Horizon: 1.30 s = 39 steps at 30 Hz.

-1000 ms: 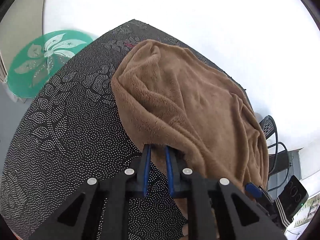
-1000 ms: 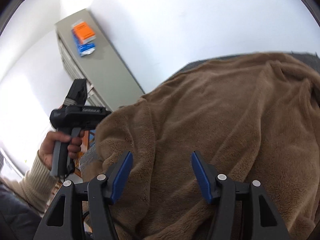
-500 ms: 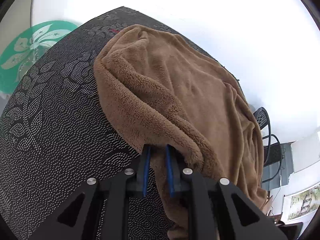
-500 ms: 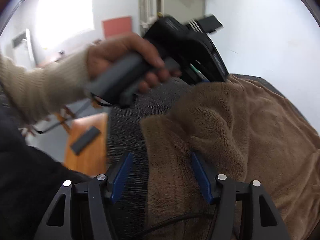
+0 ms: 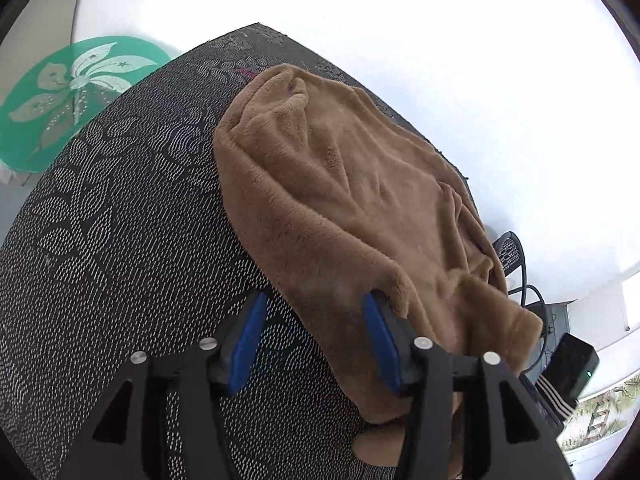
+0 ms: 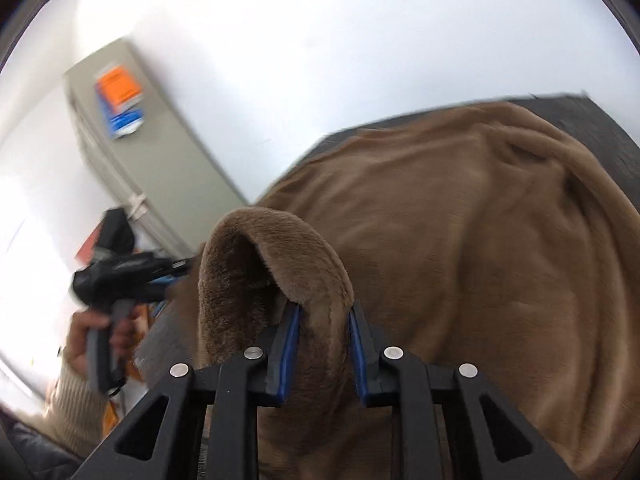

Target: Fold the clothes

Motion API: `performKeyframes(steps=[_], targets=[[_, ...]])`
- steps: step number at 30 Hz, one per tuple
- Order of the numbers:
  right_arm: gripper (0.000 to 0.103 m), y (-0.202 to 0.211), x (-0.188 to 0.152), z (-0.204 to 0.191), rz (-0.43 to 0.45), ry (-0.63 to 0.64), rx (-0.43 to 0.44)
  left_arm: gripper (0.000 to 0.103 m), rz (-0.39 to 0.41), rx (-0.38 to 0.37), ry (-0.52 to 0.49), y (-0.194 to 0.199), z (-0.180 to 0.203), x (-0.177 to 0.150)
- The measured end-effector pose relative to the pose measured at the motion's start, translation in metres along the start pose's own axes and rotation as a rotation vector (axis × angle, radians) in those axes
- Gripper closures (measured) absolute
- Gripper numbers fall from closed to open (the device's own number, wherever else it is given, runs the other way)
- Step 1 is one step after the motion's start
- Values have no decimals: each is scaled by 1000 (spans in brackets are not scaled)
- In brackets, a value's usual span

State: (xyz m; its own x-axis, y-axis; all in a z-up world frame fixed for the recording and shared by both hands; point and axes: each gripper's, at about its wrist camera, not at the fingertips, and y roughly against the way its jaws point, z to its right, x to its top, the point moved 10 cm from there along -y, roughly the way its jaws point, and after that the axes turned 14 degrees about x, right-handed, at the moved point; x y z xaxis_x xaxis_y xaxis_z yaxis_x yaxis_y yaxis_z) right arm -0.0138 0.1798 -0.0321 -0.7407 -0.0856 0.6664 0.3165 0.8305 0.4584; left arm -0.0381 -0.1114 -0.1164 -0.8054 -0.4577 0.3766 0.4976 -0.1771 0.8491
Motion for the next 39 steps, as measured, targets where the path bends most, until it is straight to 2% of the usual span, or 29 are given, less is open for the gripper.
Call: performKeyframes(steps=[2,5,9,13,15,19,20,22,23,24,27,28,34,36,39], targets=[[78,0,-3,3,-11,3,-1,36,-15,-5,10,12,-9,-18],[78,3,-5,2,-19,40,-10,26,-41,-24,51,2,-13,-15],[78,0,-4,3,-23,45,-5,22,-101,-118,126,0,-8,-26],[78,5,-17,-1,-29,41,8,12,-76,-156,97,13,8,-34],[78,5,-18,-2,-30,52,12,0,-74,-164,83,15,19,-40],[78,4,-19,-4,-27,63,19,0,-110,-137,59,-2,35,-54],[78,4,-19,-4,-27,62,21,4,-123,-122,53,-9,37,-57],[78,4,-19,-3,-25,60,23,41,-154,-92,41,-23,37,-63],[78,4,-19,-3,-24,61,22,67,-161,-78,44,-26,32,-59],[78,5,-20,-4,-23,62,22,77,-150,-68,63,-26,26,-54],[78,6,-21,-6,-18,65,33,81,-33,-2,86,-8,4,-28],[78,7,-20,-8,-16,68,44,81,30,30,101,6,-8,-13],[78,8,-17,-40,-31,117,144,83,378,199,217,110,-86,72],[78,5,-18,-57,-53,133,199,83,486,223,263,142,-102,95],[78,-4,-27,-84,-112,168,285,83,572,232,310,172,-126,116]])
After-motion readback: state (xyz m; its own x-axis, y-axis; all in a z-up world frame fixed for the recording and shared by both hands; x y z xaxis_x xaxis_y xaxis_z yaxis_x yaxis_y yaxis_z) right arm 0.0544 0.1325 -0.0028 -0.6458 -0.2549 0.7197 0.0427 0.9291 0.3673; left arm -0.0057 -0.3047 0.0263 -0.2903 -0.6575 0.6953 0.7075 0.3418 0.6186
